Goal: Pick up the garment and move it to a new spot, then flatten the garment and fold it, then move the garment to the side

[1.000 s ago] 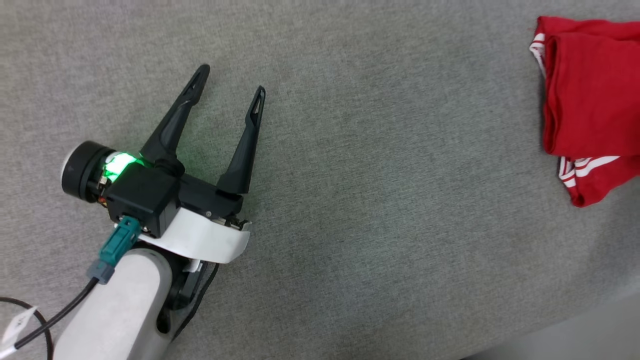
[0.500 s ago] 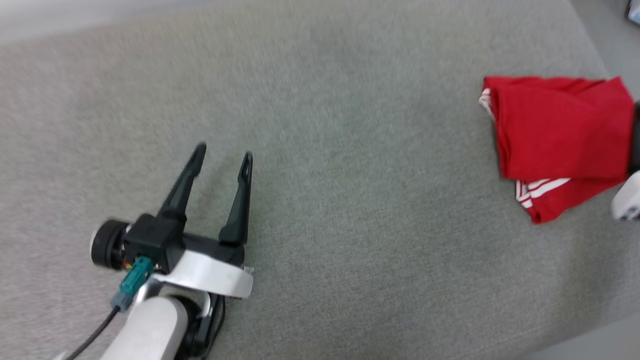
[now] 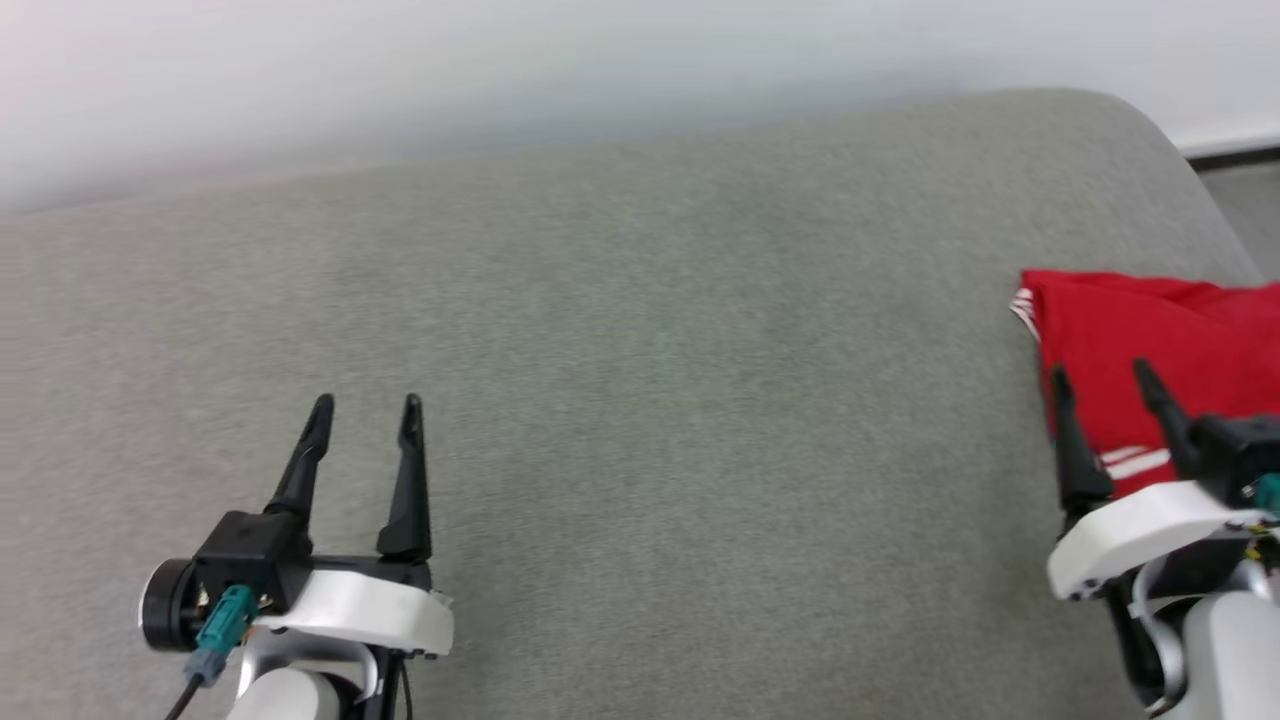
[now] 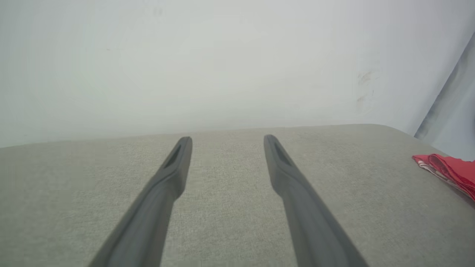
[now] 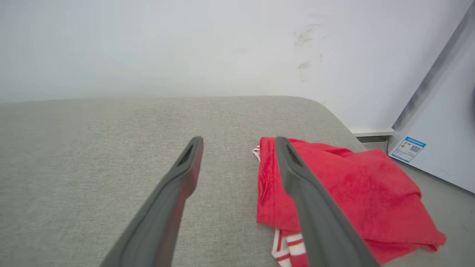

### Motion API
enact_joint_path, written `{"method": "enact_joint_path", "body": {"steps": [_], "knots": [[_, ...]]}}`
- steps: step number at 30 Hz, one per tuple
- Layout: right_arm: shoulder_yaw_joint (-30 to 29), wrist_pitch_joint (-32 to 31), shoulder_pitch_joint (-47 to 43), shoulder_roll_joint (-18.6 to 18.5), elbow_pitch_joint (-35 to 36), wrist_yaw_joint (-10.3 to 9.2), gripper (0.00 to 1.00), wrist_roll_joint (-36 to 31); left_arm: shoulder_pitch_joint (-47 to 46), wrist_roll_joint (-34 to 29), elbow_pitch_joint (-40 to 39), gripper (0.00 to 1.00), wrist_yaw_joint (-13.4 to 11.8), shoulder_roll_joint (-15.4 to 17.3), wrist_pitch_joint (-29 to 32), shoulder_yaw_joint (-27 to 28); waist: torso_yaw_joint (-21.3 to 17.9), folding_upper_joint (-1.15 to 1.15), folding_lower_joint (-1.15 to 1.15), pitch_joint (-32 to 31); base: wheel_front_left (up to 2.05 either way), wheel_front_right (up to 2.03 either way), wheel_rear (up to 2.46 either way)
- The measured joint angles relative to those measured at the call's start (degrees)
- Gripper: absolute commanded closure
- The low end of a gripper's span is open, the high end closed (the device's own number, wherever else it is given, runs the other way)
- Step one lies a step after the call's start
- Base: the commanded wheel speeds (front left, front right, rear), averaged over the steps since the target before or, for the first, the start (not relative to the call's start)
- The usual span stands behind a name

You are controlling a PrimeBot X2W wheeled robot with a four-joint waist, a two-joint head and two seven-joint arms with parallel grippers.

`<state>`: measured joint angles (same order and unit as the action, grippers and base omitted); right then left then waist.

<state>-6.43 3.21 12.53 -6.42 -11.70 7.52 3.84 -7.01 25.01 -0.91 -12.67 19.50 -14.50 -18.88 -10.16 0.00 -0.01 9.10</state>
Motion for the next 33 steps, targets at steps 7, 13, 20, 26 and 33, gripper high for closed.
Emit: {"method": "enact_joint_path", "body": {"steps": [7,13,20,26,33], "knots": [[3.9,0.1,-3.4,1.8,4.7,-0.01,0.0,3.0,2.8,0.0,2.0,0.0,-0.7,0.7,-0.3,2.5,4.9,0.0,0.0,-2.8,0.0,0.0,0.0],[4.0,-0.2,-8.0,2.7,8.8,-0.01,0.0,3.4,6.1,0.1,2.4,0.0,-0.6,1.1,-0.4,3.8,7.6,0.0,0.0,-6.2,0.0,0.0,0.0],[3.7,-1.7,-14.6,3.2,13.5,-0.01,0.0,3.2,9.2,-0.1,2.9,0.0,-0.5,0.1,-0.4,3.5,7.8,0.0,0.0,-9.5,0.0,0.0,0.0],[4.4,-2.6,-17.0,3.4,16.6,-0.01,0.0,3.3,10.4,-0.1,2.9,0.0,-0.1,0.0,-0.5,3.4,7.2,0.0,0.01,-10.5,0.0,0.0,0.0],[5.1,-3.3,-17.6,3.4,17.7,-0.01,0.0,3.2,10.9,-0.1,3.3,0.0,0.1,0.0,-0.5,3.5,6.9,0.0,0.01,-11.2,0.0,0.0,0.0]]}}
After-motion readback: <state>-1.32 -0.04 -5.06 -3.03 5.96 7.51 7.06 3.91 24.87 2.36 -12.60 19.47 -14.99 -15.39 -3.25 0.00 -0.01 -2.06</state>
